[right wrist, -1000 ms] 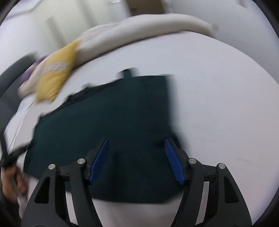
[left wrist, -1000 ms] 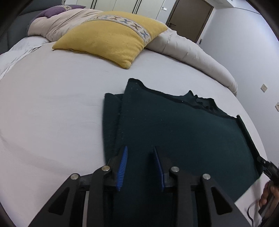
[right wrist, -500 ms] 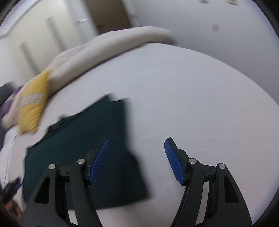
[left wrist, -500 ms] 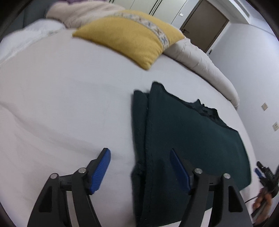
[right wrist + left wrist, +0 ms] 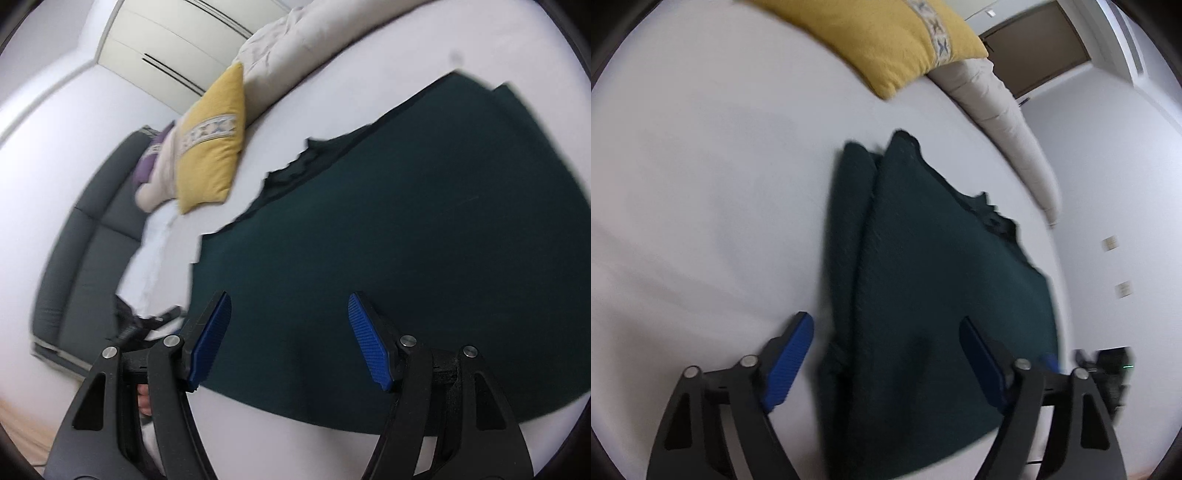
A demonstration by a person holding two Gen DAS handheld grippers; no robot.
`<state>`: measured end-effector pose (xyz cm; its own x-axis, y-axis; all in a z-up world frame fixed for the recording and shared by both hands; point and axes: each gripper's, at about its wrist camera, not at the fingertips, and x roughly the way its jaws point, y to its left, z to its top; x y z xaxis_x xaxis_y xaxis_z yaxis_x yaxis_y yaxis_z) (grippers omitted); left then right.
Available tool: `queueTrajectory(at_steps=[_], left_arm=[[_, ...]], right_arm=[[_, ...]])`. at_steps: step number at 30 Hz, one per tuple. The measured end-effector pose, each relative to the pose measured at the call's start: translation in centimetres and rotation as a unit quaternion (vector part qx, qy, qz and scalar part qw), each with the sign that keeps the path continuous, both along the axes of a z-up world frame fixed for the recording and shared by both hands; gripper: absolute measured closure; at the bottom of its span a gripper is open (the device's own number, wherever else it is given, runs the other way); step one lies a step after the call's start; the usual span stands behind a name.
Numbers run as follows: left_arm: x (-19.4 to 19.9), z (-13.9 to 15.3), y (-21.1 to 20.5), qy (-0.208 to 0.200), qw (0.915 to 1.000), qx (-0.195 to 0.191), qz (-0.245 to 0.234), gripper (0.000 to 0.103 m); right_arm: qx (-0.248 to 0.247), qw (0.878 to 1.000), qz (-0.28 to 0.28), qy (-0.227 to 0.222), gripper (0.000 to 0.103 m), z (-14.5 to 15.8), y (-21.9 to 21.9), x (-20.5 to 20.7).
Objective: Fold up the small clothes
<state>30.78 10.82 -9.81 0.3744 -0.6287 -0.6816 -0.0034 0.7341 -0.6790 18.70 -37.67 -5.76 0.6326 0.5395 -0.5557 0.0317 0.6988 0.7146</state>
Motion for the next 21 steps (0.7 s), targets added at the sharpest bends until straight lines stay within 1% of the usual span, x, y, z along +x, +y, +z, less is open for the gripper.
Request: queueTrajectory(at_steps=[1,2,3,5,6,7,9,10,11,12,13,15,16,18,19,21], left_arm=[[0.1,-0.3,0.2,0.014,0.9996,-0.023,-0.002,0.027],[0.2,-0.6,0.3,0.022,0.999,-0.04,-0.002,0.027],[0.2,-0.7,0.5,0.028,0.9981,-0.055,-0.003,0.027],[0.2,-1.3,1.1,0.043,0.9944,-0.096,0.005,0.029],[0.2,-1.6,1.5,0.051,0.9918,-0.117,0.012,0.034],[0.1,-1.9,1.8,0.057,0.9898,-0.13,0.016,0.037],[0.0,-2.6,2.1,0.066,0.9855,-0.155,0.019,0.051],[0.0,-2.8,2.2,0.067,0.9846,-0.16,0.02,0.054],[-0.1,-2.9,2.3,0.068,0.9841,-0.163,0.023,0.063],[-0.2,-3.1,2.4,0.067,0.9833,-0.166,0.028,0.076],[-0.4,-3.4,2.7,0.068,0.9823,-0.171,0.036,0.08],[-0.7,-3.8,3.1,0.061,0.9804,-0.181,0.048,0.082],[-0.7,-3.7,3.0,0.056,0.9815,-0.177,0.049,0.082],[-0.8,-3.3,2.8,0.042,0.9855,-0.157,0.048,0.083],[-0.8,-3.0,2.7,0.034,0.9879,-0.144,0.046,0.083],[-0.7,-2.3,2.3,0.015,0.993,-0.111,0.037,0.083]], right_arm=[[0.017,1.0,0.011,0.002,0.039,-0.4,0.9,0.5],[0.025,1.0,0.015,0.006,0.039,-0.6,1.4,0.7],[0.031,0.999,0.02,0.01,0.038,-1.4,2.3,2.7],[0.043,0.999,0.027,0.015,0.038,-1.7,3.4,3.4],[0.048,0.998,0.031,0.017,0.038,-1.8,3.8,3.7],[0.054,0.998,0.035,0.018,0.038,-2.0,4.2,3.9],[0.062,0.997,0.044,0.018,0.037,-2.1,5.0,4.3],[0.064,0.997,0.047,0.02,0.037,-2.2,5.6,4.7],[0.065,0.996,0.05,0.022,0.037,-2.2,5.8,5.0],[0.066,0.996,0.054,0.022,0.037,-2.2,6.4,5.4],[0.067,0.996,0.06,0.024,0.037,-2.2,7.2,5.9],[0.065,0.995,0.072,0.025,0.037,-2.0,8.3,6.6],[0.063,0.994,0.082,0.026,0.037,-1.9,9.2,7.2],[0.06,0.992,0.102,0.034,0.037,-2.0,10.9,8.3],[0.054,0.991,0.112,0.046,0.037,-2.5,11.9,9.0],[0.033,0.991,0.112,0.067,0.039,-3.5,13.0,10.0]])
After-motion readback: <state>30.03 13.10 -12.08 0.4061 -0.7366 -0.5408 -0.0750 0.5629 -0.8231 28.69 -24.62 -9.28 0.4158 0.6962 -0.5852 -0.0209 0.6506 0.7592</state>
